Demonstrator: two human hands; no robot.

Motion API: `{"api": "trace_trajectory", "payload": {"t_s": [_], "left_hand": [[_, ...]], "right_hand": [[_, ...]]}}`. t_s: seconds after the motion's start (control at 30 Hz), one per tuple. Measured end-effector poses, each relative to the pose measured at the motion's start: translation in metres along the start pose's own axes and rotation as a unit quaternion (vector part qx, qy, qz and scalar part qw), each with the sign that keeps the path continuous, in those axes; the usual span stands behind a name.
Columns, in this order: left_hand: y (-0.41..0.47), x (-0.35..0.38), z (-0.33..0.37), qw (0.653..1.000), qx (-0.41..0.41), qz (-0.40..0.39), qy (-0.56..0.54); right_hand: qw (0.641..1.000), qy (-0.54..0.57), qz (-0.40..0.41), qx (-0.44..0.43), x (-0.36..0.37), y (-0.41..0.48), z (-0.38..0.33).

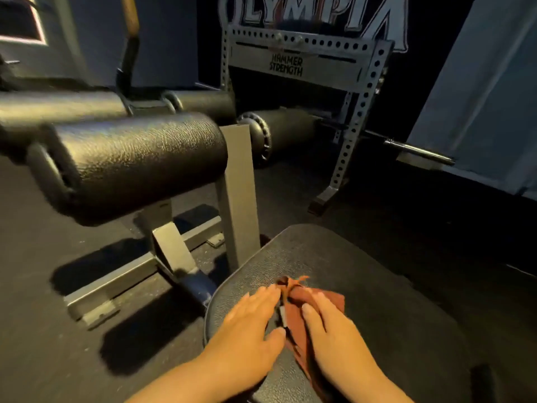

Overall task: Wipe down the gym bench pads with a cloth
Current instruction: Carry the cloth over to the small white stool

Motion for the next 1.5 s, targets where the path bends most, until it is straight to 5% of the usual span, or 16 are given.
{"api": "trace_trajectory", "payload": {"t_s": [0.07,0.13,0.2,0.27,0.43,0.6,0.8,0.93,1.03,1.17,1.33,1.5], "left_hand": [[-0.017,-0.028,0.008,0.968,-0.064,0.010,-0.244],[-0.040,-0.064,0.016,0.894,-0.145,-0.014,-0.423],[-0.067,-0.104,0.025,0.869,-0.201,-0.029,-0.452],[-0.095,-0.145,0.036,0.857,-0.230,-0.039,-0.460],[-0.170,-0.251,0.045,0.852,-0.296,-0.007,-0.431],[-0.232,-0.353,0.068,0.865,-0.332,0.055,-0.373],[-0.308,-0.446,0.088,0.827,-0.345,0.151,-0.417],[-0.359,-0.475,0.098,0.810,-0.348,0.191,-0.432],[-0.396,-0.482,0.117,0.808,-0.358,0.232,-0.407],[-0.452,-0.484,0.154,0.762,-0.358,0.316,-0.437],[-0.498,-0.501,0.222,0.754,-0.369,0.332,-0.431],[-0.531,-0.537,0.281,0.790,-0.362,0.355,-0.344]], "right_hand": [[0.969,0.237,-0.053,0.047,-0.007,-0.015,-0.047],[0.844,0.498,-0.141,0.144,-0.015,-0.028,-0.087],[0.691,0.650,-0.226,0.220,-0.022,-0.043,-0.126],[0.645,0.664,-0.270,0.266,-0.023,-0.057,-0.166],[0.679,0.606,-0.291,0.293,-0.043,-0.098,-0.275],[0.855,0.331,-0.379,0.128,-0.058,-0.125,-0.373],[0.849,0.376,-0.326,0.180,-0.067,-0.136,-0.485],[0.740,0.472,-0.428,0.216,-0.085,-0.165,-0.526],[0.782,0.398,-0.466,0.112,-0.088,-0.196,-0.542],[0.791,0.371,-0.476,0.096,-0.101,-0.243,-0.554],[0.814,0.275,-0.503,-0.094,-0.152,-0.304,-0.578],[0.825,0.316,-0.466,-0.042,-0.188,-0.332,-0.612]]}}
Point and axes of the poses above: each hand's wrist, its own y-axis towards the middle knuckle, its own x-axis out of the palm, z = x × y, the point moved 1 cm from there along y, towards the middle knuckle, and after that the axes turned 5 degrees about -y, right-handed, at the moved point
